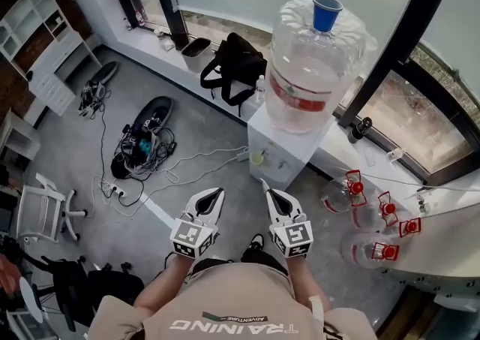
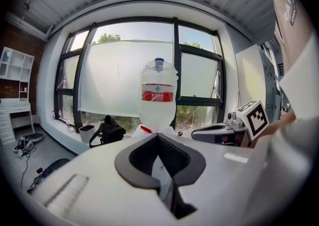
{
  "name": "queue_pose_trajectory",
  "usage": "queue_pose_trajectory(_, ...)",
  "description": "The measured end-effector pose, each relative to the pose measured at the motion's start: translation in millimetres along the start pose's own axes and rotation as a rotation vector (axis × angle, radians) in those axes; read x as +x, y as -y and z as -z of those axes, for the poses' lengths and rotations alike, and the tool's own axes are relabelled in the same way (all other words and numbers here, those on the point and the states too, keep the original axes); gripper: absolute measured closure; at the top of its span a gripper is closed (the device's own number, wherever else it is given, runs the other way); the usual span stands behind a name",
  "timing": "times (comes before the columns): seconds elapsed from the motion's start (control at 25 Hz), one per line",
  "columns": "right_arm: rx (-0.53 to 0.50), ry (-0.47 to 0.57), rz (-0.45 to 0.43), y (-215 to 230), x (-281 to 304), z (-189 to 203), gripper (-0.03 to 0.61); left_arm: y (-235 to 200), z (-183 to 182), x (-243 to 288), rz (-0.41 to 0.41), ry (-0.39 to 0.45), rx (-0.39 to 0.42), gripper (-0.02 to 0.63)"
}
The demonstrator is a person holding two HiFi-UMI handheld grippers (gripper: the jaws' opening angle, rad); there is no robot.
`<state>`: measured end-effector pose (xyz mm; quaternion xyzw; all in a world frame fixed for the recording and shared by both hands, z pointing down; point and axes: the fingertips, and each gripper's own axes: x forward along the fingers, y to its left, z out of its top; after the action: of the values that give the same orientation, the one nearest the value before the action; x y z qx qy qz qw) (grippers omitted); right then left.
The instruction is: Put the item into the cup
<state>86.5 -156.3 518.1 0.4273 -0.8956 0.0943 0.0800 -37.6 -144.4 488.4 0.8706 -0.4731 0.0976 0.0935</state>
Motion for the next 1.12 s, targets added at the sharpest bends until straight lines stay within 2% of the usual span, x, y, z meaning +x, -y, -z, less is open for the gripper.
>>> queue_pose_trajectory(0.12, -0.002, -0.001, -0.031, 18, 18, -7, 0.566, -5, -15, 21, -0.021, 0.017, -0.012, 0.606)
queue_pose_trajectory(0.28, 0.0, -0.021, -0.055, 36, 39, -6, 0.567, -12, -16, 45, -0.035, 0.007, -0.036, 0.606)
queue_pose_trajectory(0.56, 0.031, -0.067, -0.037, 56, 64, 5, 0.567, -34, -19, 73, -0.024, -0.004, -0.03, 0.606)
queue_pose_trajectory(0.96, 0.076, -0.059, 0.101, 61, 116, -8, 0.566, -102, -24, 95, 0.056, 0.009, -0.018, 0.606)
queue_pose_trajectory(1.12, 0.07, -0.066, 0.152, 61, 133, -10, 0.566, -126, -15, 107, 0.107, -0.004, -0.051, 0.606)
